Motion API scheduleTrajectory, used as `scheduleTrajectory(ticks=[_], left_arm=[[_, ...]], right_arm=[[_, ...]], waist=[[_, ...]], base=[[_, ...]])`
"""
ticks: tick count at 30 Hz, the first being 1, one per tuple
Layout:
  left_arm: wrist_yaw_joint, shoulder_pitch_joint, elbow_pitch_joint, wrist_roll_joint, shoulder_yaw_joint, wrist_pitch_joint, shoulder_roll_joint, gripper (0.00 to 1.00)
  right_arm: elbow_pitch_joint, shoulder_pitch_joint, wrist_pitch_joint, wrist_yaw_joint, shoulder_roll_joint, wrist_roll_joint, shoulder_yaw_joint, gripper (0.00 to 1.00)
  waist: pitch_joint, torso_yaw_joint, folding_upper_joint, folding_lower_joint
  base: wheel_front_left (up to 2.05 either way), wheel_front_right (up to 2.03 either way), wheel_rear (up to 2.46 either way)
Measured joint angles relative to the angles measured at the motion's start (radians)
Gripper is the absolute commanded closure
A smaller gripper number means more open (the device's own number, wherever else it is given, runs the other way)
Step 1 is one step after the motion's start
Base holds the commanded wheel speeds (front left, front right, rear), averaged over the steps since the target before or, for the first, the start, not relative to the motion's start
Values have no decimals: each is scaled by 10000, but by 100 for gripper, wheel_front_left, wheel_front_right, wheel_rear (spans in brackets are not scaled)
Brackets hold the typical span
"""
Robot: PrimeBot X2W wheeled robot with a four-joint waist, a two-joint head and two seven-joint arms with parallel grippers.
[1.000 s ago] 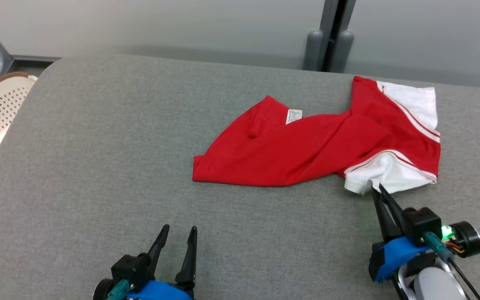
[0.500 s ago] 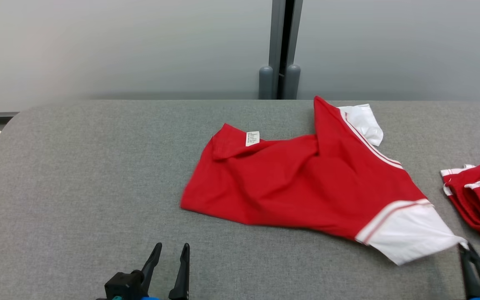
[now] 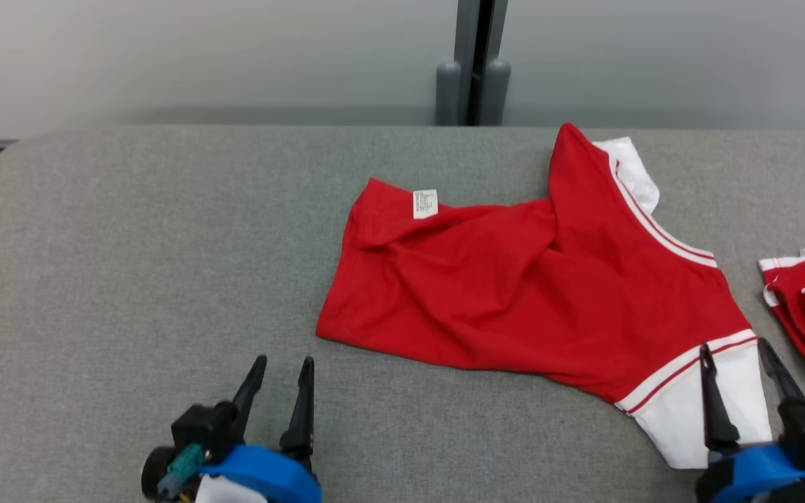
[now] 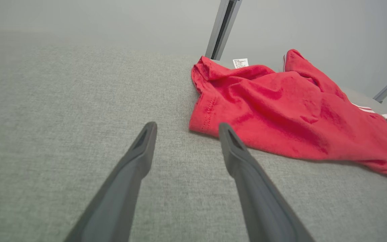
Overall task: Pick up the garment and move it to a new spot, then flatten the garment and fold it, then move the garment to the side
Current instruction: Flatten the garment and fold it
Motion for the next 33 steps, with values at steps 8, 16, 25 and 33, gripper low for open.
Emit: scheduleTrajectory(ticks=[8, 16, 25, 33], left_arm=[[0, -1591, 1206, -487, -621, 0, 221, 0], [0, -3000, 1983, -1651, -1613, 0, 934, 0], [0, -3701, 2257, -3221, -3770, -6, 1423, 0], [0, -3917, 2272, -3824, -4583, -13, 1580, 100]], right_arm=[[-23, -717, 2, -2, 159, 199, 974, 0], [90, -988, 0, 0, 196, 525, 1250, 0], [290, -1217, 0, -2, 203, 771, 1716, 0], [522, -1228, 0, -2, 205, 882, 2023, 0]], waist=[[942, -351, 0, 1], [1604, -616, 0, 3], [1701, -708, 0, 2], [1547, -713, 0, 2]], base=[[0, 0, 0], [0, 0, 0], [0, 0, 0], [0, 0, 0]])
